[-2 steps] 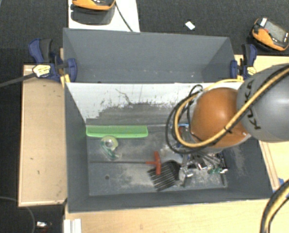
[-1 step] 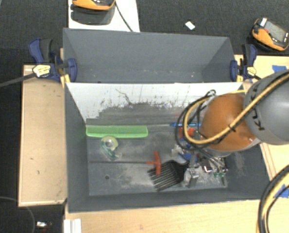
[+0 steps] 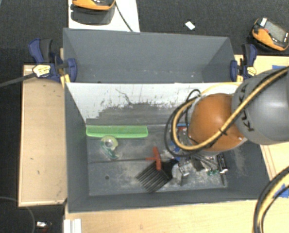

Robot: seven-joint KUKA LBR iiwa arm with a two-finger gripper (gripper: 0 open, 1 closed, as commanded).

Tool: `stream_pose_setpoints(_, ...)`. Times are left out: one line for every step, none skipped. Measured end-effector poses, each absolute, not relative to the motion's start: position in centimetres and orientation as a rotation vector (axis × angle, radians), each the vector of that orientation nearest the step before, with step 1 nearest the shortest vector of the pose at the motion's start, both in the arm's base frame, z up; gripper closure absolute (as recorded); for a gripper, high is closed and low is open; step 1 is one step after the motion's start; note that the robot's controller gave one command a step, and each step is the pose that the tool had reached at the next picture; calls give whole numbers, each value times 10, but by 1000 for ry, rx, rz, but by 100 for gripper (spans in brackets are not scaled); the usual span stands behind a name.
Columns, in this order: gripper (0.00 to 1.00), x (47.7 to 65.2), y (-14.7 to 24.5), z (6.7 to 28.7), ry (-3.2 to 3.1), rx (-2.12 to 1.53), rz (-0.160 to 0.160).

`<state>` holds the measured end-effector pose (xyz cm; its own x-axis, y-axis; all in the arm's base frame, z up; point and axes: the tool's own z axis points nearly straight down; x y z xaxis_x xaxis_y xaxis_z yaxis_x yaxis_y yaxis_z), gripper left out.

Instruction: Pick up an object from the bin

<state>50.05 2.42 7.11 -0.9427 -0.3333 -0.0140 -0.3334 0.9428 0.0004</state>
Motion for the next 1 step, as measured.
stream_pose_setpoints(100, 501, 24, 71, 3083, -527, 4)
